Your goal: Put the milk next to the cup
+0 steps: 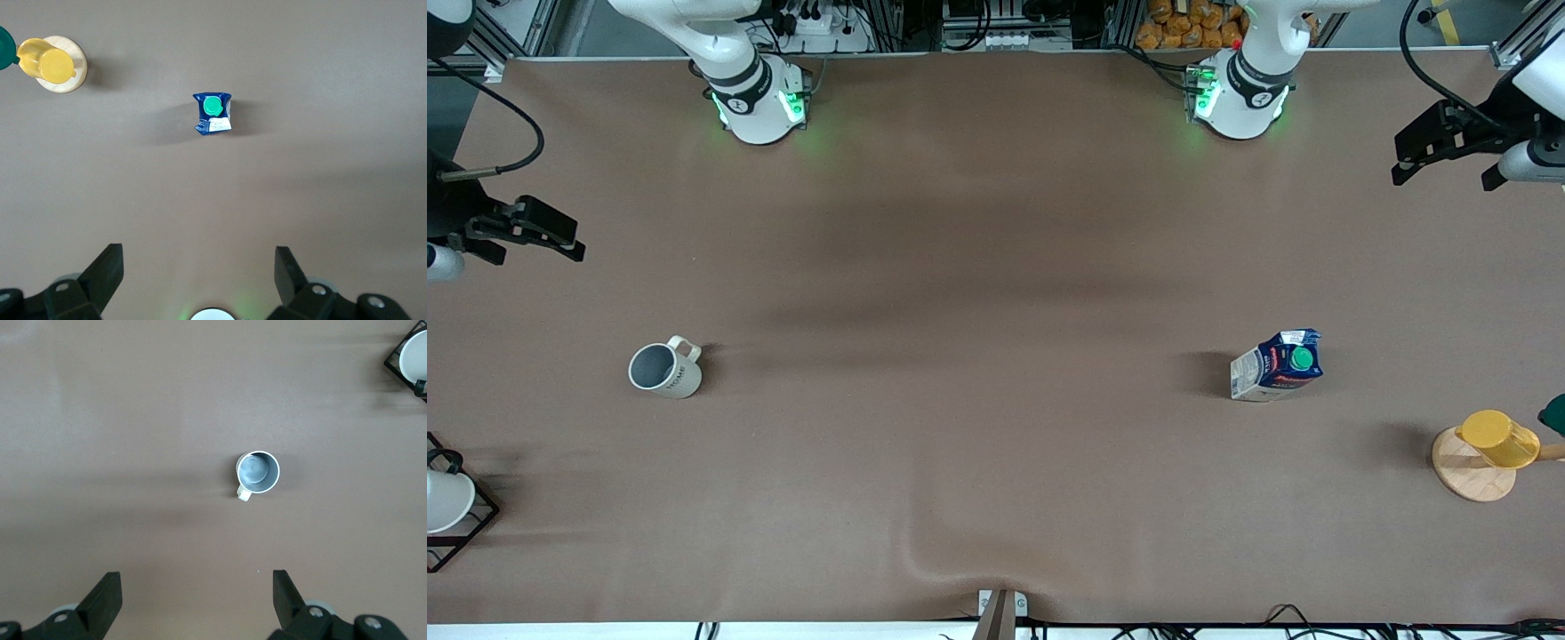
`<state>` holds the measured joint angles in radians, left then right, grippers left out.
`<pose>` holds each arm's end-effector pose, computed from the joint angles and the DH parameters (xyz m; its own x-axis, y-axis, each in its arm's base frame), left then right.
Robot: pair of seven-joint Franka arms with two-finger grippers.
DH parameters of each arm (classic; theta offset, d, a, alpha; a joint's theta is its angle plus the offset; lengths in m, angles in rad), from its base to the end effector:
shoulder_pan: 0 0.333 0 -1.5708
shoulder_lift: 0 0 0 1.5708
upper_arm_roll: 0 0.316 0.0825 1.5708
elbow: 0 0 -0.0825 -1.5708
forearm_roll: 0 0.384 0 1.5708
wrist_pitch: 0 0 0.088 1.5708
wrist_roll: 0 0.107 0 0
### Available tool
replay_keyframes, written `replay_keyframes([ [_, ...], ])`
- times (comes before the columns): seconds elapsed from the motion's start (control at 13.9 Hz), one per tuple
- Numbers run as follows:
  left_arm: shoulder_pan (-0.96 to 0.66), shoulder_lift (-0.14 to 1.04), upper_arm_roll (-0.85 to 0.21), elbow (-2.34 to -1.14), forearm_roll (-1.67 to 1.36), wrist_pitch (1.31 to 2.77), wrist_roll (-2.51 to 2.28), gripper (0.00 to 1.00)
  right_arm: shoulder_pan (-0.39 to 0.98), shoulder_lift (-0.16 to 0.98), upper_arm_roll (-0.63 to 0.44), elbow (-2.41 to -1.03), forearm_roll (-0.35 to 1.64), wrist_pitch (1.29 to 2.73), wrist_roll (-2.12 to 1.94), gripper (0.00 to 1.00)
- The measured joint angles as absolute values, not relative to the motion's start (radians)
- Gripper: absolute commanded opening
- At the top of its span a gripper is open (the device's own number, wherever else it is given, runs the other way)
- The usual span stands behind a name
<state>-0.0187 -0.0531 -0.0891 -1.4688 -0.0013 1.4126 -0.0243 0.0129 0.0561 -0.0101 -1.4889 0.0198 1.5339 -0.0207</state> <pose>0.5168 -0.0577 0.6864 0.9965 -0.0835 -0.0032 -0.0835 -0.9965 -0.0035 0.5686 0.0040 0.6283 0.9996 0.0242 -0.0107 0.0240 -0.9995 -0.0195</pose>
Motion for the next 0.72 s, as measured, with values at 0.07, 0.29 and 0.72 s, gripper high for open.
replay_keyframes([
  [0.07,-0.019,-0.053,-0.089,-1.469,-0.001,1.413,-0.023,1.0,0.013,0.056,-0.01,-1.489,0.02,1.534,-0.021,1.0],
  [0.29,-0.019,-0.053,-0.089,-1.469,-0.001,1.413,-0.018,1.0,0.013,0.056,-0.01,-1.488,0.019,1.533,-0.021,1.0],
  [0.72,-0.018,-0.038,-0.088,-1.47,-0.001,1.412,-0.016,1.0,-0.012,0.099,-0.012,-1.498,0.019,1.521,-0.032,1.0],
])
